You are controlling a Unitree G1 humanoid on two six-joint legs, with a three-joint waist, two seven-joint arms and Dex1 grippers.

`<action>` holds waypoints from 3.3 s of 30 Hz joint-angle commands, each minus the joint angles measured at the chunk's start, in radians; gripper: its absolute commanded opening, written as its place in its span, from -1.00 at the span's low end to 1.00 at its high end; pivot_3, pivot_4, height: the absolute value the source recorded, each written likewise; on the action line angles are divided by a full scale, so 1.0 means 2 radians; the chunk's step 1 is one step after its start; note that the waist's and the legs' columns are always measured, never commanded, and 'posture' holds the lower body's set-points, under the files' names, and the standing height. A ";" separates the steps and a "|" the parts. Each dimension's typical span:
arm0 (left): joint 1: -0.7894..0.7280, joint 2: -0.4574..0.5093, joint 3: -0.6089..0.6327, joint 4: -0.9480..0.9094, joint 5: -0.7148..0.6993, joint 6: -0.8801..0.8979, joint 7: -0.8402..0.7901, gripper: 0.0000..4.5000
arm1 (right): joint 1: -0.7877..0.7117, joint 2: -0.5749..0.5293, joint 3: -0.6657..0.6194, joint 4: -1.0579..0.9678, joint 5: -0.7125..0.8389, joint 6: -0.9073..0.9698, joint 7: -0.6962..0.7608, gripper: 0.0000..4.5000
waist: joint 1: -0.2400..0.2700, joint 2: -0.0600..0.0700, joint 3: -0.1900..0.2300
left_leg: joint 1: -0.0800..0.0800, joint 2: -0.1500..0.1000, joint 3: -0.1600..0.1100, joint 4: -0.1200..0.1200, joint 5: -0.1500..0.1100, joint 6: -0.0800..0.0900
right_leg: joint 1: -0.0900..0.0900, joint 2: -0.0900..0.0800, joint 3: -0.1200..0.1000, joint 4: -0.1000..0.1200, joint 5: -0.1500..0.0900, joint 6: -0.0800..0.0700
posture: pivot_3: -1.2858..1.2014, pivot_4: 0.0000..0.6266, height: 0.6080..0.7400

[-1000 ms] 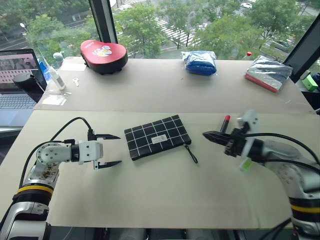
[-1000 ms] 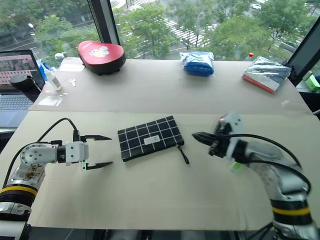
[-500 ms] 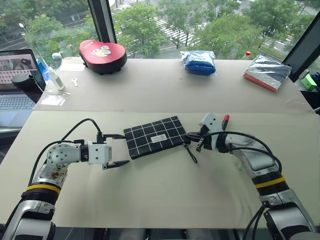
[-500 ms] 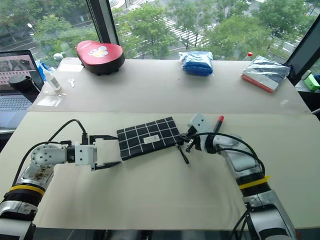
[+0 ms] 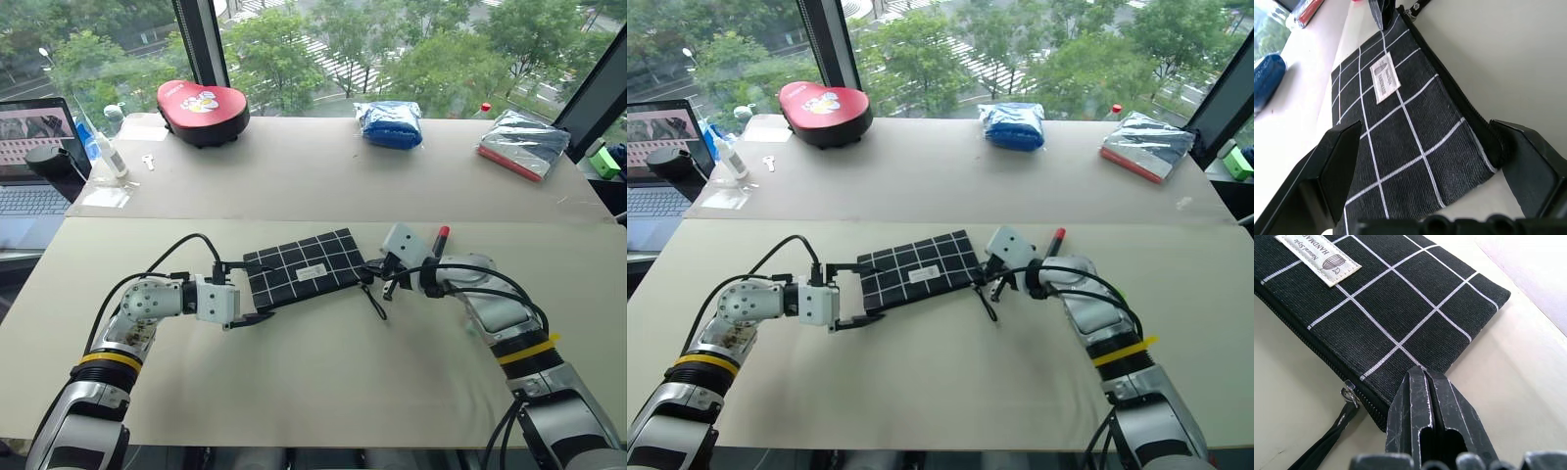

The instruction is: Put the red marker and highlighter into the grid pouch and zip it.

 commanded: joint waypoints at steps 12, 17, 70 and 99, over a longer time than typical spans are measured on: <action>-0.039 -0.012 -0.034 0.101 0.010 -0.089 0.016 0.52 | 0.032 0.006 -0.013 -0.017 0.008 0.021 0.012 -1.00 | 0.001 0.000 -0.001 | 0.004 0.000 0.000 0.000 0.000 0.000 | 0.004 0.000 0.000 0.000 0.000 0.000 | 0.03 -0.52 1.00; -0.058 -0.011 -0.036 0.134 0.009 -0.109 0.010 -0.31 | 0.036 0.006 -0.018 -0.021 0.008 0.025 0.012 -1.00 | 0.000 0.000 -0.001 | 0.003 0.000 0.000 0.000 0.000 0.000 | 0.003 0.000 0.000 0.000 0.000 0.000 | 0.03 -0.52 1.00; 0.012 -0.097 0.082 -0.113 -0.153 0.277 0.092 -1.00 | 0.053 -0.029 -0.211 -0.154 0.222 0.182 -0.024 0.54 | -0.010 0.000 0.000 | -0.005 0.001 0.000 0.000 0.000 0.000 | -0.005 0.000 0.000 0.004 0.000 0.000 | 0.03 -0.52 1.00; 0.035 -0.115 0.071 -0.169 -0.113 0.309 0.107 -1.00 | -0.049 0.104 -0.108 0.011 0.092 0.103 -0.126 -0.21 | -0.012 0.000 0.000 | -0.005 0.001 0.000 0.000 0.002 -0.003 | -0.005 0.000 0.000 0.003 0.001 -0.001 | 0.03 -0.52 1.00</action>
